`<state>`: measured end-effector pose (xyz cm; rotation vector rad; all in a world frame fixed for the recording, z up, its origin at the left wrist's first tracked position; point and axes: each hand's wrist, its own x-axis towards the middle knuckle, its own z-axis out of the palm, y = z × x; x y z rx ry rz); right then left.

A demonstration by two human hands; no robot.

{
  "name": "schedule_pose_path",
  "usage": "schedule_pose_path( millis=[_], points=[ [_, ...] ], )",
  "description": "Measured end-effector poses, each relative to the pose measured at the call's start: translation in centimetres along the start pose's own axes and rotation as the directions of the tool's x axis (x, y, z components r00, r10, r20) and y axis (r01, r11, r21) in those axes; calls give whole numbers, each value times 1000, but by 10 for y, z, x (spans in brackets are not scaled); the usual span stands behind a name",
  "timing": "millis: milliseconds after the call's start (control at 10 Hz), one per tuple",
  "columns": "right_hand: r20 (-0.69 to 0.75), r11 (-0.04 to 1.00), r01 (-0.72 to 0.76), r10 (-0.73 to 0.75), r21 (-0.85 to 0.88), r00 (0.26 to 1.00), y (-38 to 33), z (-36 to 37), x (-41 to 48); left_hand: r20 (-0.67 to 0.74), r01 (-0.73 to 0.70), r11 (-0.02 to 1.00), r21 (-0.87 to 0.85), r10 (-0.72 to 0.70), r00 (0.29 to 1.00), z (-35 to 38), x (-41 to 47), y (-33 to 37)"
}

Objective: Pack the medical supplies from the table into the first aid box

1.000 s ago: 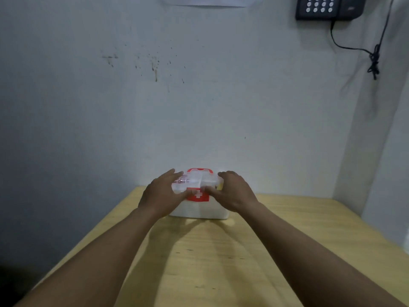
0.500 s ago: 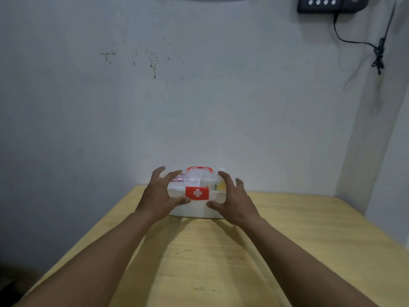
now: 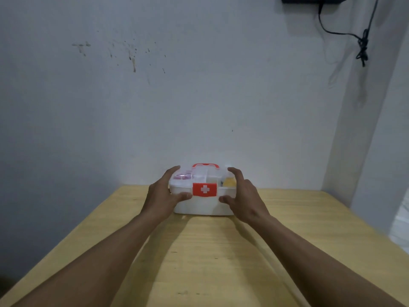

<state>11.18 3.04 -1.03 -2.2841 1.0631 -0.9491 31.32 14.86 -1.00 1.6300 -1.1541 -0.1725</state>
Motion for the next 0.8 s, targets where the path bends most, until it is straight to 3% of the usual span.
schedule_pose_path(
  millis=[400,700,800],
  points=[
    [-66,998,-65,63,-25,996,64,-45,22,33,-5,999,41,4,999,85,23,24],
    [7,995,-80,81,-62,997,63,-50,24,33,16,994,106,-19,999,95,23,29],
    [-56,991,-90,85,-101,995,51,-66,15,35,14,987,162,-20,999,91,13,42]
  ],
)
